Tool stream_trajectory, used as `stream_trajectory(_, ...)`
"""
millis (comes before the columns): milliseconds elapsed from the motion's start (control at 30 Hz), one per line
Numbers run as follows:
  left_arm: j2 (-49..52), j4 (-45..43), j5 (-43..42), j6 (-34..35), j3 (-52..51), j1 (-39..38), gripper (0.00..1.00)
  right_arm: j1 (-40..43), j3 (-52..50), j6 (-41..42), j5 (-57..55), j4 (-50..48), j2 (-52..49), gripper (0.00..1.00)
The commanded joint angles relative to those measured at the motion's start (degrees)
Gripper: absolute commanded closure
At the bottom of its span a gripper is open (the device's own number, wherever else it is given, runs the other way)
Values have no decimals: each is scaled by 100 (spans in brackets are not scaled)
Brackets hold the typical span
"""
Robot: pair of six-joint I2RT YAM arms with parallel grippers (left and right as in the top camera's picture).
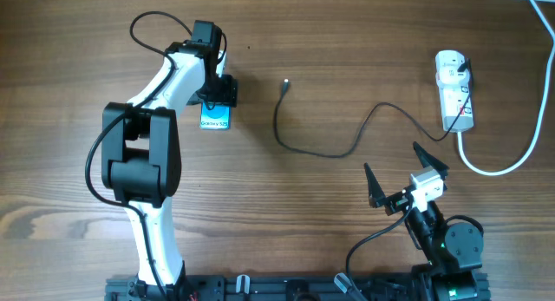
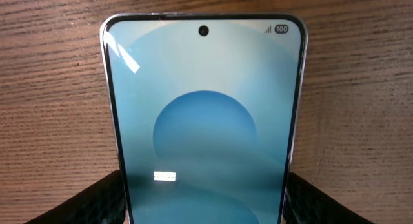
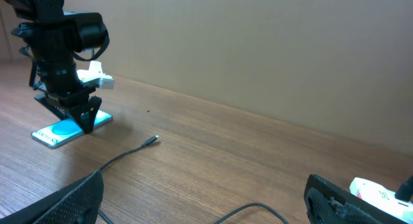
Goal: Plug charger to phone and switch on socket
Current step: 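Lift the phone with the left gripper and tilt it upright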
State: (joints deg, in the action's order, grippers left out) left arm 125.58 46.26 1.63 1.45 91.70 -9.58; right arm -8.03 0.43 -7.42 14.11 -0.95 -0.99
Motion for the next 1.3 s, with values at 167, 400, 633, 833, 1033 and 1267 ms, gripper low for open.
stream_trajectory(167,61,-26,149,57,-92,0,27,24,-13,-9,-11,-24,57,0)
stream_trajectory(400,-133,560,144,551,514,0,26,24,-13,-9,-11,-24,57,0)
stream_trajectory(633,-675,1064,-433,957,894,0,23,24,-13,-11,-11,-24,57,0)
stream_trajectory(833,-1143,1128,-1172,1727,894,0,27,24,-13,-11,-11,-24,57,0)
stream_trajectory(1033,-1366,1108,-2033,1880,894,0,26,24,-13,-11,-11,-24,57,0)
stream_trajectory(1267,-1405,1093,-2968,2199,894,0,24,24,-13,-9,-11,-24,57,0)
